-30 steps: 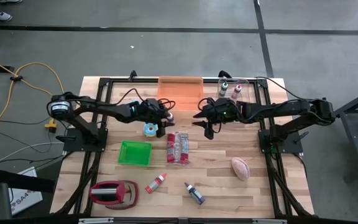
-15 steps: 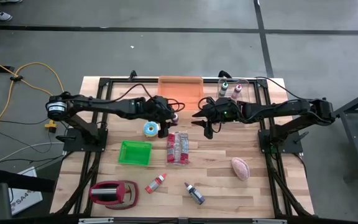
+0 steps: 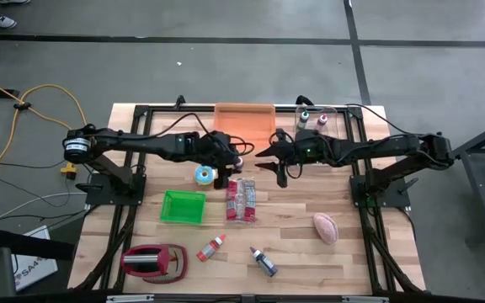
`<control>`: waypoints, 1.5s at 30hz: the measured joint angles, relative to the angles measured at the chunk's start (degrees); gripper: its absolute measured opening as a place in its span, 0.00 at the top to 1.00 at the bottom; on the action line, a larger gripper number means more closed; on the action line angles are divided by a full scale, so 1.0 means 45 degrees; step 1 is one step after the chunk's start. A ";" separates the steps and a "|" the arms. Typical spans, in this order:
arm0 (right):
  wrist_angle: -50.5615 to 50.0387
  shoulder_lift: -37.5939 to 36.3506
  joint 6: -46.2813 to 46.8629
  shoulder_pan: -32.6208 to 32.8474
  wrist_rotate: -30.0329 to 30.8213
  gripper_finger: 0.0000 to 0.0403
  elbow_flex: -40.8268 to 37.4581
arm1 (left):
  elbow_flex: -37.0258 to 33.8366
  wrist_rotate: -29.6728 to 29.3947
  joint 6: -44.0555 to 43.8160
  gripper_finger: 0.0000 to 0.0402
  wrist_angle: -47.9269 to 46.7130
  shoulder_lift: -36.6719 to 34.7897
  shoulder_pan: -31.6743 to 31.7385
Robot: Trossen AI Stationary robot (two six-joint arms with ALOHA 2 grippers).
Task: Pick & Place Food Item
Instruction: Put the red food coloring bottle into the transparent bin
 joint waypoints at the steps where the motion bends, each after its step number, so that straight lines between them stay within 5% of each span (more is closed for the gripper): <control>1: 0.0096 0.0000 -0.0165 0.0000 -0.0012 0.67 0.0000 | 0.0023 0.0000 0.0000 0.64 -0.0122 0.0000 -0.0027; 25: -0.0564 0.0000 0.0224 0.0432 -0.0980 0.67 0.0000 | 0.2679 0.0045 0.0534 0.64 -0.4269 0.1530 -0.0812; 45: -0.0071 0.0406 0.0207 0.0719 -0.0306 0.67 0.0000 | 0.2760 -0.0401 0.0556 0.64 -0.2852 0.1799 -0.0803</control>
